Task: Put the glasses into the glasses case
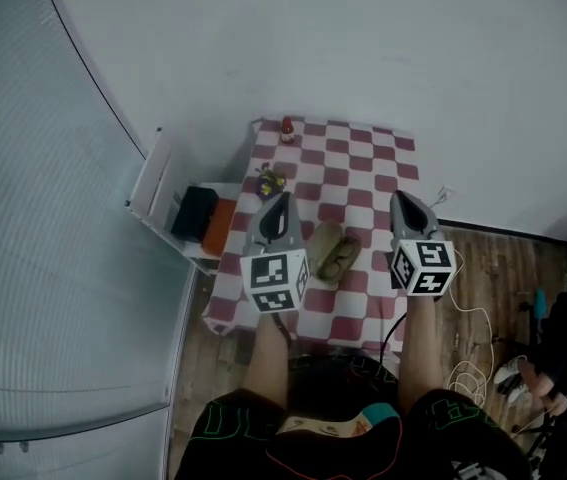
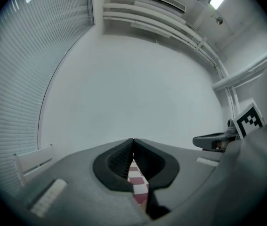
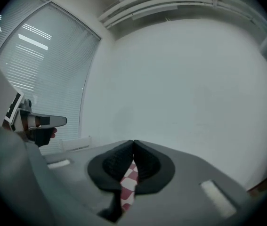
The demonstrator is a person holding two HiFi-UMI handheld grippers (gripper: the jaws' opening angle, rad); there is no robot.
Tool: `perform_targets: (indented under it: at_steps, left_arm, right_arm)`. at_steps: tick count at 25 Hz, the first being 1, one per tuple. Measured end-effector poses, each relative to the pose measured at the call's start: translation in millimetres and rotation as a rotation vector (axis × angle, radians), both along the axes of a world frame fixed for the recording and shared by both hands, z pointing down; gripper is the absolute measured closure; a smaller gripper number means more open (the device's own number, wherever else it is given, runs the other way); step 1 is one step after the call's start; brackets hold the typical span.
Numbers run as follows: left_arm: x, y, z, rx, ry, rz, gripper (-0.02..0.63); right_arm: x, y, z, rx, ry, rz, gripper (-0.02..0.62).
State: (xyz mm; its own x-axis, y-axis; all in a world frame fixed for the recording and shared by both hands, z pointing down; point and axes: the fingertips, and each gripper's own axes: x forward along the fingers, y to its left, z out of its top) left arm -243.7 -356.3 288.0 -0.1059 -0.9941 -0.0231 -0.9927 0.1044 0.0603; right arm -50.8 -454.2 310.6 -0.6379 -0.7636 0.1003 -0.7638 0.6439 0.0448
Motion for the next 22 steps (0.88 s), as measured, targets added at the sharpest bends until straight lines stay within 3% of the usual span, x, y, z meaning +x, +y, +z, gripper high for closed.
perform_targets:
  at_steps: [22]
  left_arm:
    - [-9.6, -0.2, 11.4, 0.01, 0.051, 0.012, 0.596]
  right_arm:
    - [-23.6, 5.2, -8.0, 0.079, 0.067, -0.065, 0.592]
